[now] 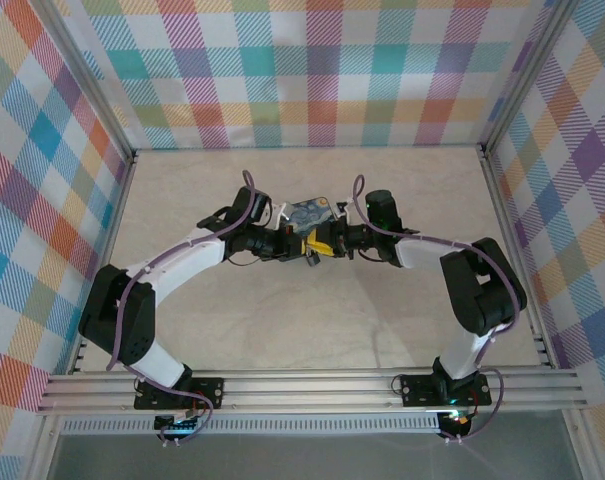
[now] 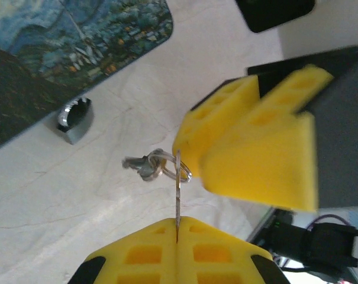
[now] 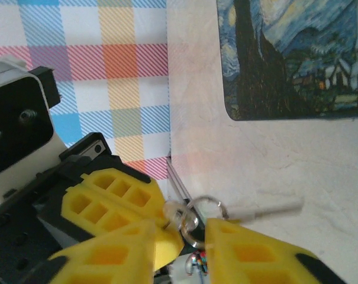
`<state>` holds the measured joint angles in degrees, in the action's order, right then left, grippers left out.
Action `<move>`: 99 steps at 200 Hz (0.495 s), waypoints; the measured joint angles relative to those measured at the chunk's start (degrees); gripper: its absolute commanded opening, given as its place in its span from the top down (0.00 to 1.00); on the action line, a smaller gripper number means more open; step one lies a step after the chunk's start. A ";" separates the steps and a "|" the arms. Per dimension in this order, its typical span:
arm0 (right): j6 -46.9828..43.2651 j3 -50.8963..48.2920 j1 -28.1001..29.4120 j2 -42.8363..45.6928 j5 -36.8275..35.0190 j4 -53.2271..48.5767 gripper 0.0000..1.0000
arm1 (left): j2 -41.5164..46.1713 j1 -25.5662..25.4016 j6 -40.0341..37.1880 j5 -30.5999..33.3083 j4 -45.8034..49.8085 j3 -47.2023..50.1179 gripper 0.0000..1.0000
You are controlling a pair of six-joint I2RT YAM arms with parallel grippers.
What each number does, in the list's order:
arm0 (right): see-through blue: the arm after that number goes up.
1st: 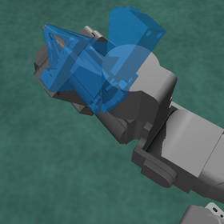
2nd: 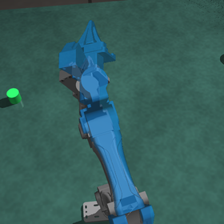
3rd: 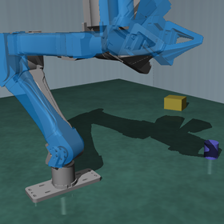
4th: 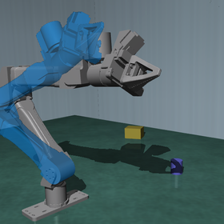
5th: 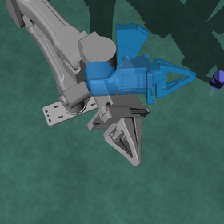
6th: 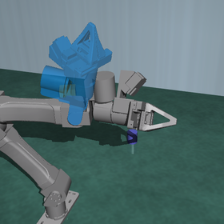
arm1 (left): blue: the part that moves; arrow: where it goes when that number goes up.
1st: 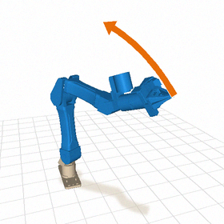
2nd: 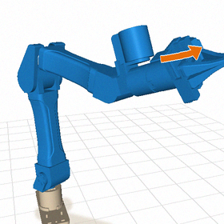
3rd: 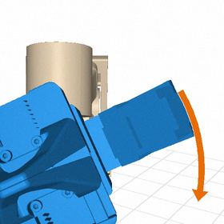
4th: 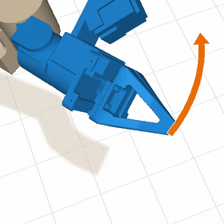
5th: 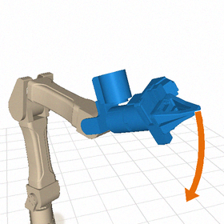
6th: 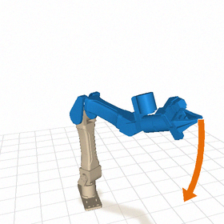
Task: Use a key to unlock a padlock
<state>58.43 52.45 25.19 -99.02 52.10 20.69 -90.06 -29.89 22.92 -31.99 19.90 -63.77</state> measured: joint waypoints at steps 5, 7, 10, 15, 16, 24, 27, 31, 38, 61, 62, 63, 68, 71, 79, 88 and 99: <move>-0.50 0.35 -0.15 0.35 -0.11 -1.38 0.58 | -0.22 -0.09 -1.68 1.36 0.98 -0.66 1.00; -0.72 0.50 -0.20 0.50 -0.04 -1.84 0.57 | -0.26 -0.13 -1.92 1.66 1.33 -0.85 1.00; -0.72 0.66 -0.31 0.76 -0.17 -2.54 0.56 | -0.39 -0.26 -3.41 2.69 2.05 -1.33 1.00; -1.31 0.92 -0.37 1.16 -0.15 -3.41 0.55 | -0.57 -0.50 -4.70 4.00 2.97 -2.01 1.00; -1.33 0.98 -0.44 1.33 -0.26 -3.76 0.55 | -0.61 -0.61 -5.38 4.55 3.23 -2.23 1.00; -1.95 1.42 -0.72 2.19 -0.74 -5.64 0.55 | -0.76 -1.25 -8.13 6.95 4.59 -3.30 1.00; -2.14 1.60 -0.85 2.54 -0.85 -6.34 0.55 | -0.83 -1.57 -9.01 7.93 5.16 -3.74 1.00; -2.34 1.79 -1.07 2.99 -1.18 -7.30 0.55 | -0.87 -2.01 -10.75 9.18 5.79 -4.37 1.00; -2.40 2.12 -1.38 3.80 -1.75 -9.01 0.56 | -0.94 -2.82 -13.33 11.21 6.43 -5.20 1.00; -0.72 2.32 -1.92 5.79 -3.32 -11.41 0.58 | -0.94 -5.57 -21.42 17.20 6.99 -6.36 1.00; -0.59 2.32 -1.92 5.81 -3.37 -11.43 0.58 | -0.94 -5.66 -21.64 17.31 6.99 -6.36 1.00; -0.31 2.32 -1.92 5.88 -3.52 -11.45 0.58 | -0.94 -5.75 -21.90 17.44 6.97 -6.36 1.00; 0.66 2.32 -1.92 6.01 -3.78 -11.61 0.58 | -0.94 -6.38 -23.54 18.78 7.02 -6.36 1.00; 1.49 2.29 -1.90 6.12 -4.07 -11.61 0.58 | -0.94 -6.78 -24.65 19.41 6.99 -6.34 1.00; 3.61 2.01 -1.88 6.34 -4.90 -11.47 0.57 | -0.83 -7.69 -27.08 21.03 6.64 -6.21 1.00; 6.16 1.16 -1.86 6.91 -5.97 -11.23 0.55 | -0.39 -8.61 -29.68 22.29 5.44 -5.55 1.00; 9.66 -0.37 -1.86 7.91 -7.54 -10.69 0.54 | 0.79 -9.51 -33.00 23.67 3.41 -3.87 1.00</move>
<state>68.10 52.07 23.33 -91.11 44.56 10.00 -89.27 -39.40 -10.09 -8.32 23.31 -67.64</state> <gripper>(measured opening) 0.451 0.045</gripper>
